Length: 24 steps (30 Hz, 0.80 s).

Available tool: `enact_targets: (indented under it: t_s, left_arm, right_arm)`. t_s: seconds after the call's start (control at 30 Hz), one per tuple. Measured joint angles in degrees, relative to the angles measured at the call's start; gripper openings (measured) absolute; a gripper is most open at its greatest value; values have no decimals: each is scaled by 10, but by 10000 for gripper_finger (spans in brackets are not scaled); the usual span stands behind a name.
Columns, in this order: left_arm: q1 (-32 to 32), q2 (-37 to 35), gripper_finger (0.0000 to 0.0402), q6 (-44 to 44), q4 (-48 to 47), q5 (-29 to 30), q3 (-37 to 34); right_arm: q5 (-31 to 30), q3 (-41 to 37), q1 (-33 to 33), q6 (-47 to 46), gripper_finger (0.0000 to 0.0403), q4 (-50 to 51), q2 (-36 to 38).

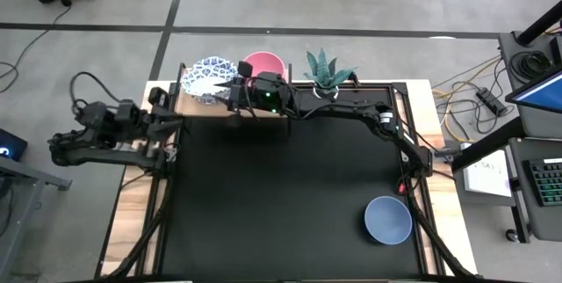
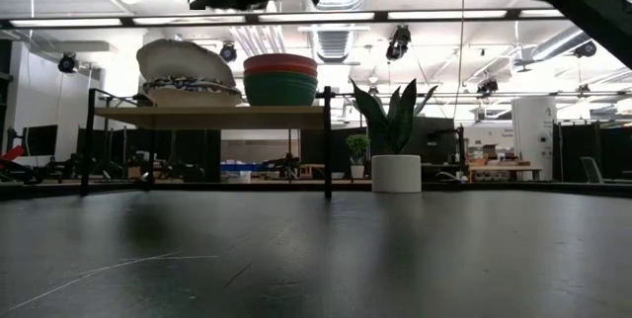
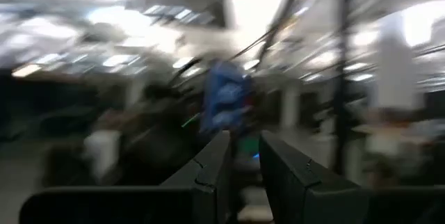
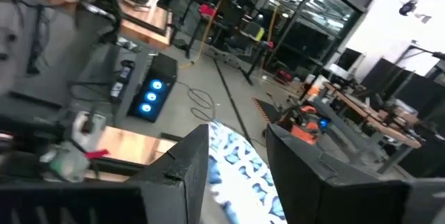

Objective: Place and stack bowls onto a shelf
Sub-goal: Stack the white bowl on top of the white bowl on the shelf

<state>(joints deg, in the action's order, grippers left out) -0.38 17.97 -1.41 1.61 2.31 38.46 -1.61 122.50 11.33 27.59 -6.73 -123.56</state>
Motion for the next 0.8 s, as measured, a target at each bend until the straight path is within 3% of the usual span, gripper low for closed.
enact_targets:
  t_s: [0.2,0.3,0.53,0.8]
  left_arm:
    - [1,32,53,13,-85,235,0]
    - [1,59,41,37,-100,306,0]
    - [40,125,36,34,-102,324,0]
    - [151,197,35,24,-109,332,0]
  right_arm:
    - [1,0,-28,-6,132,92,60]
    - [2,0,-44,-14,121,146,95]
    - [2,-6,-86,-42,82,275,177]
    - [1,-12,-144,-88,49,371,218]
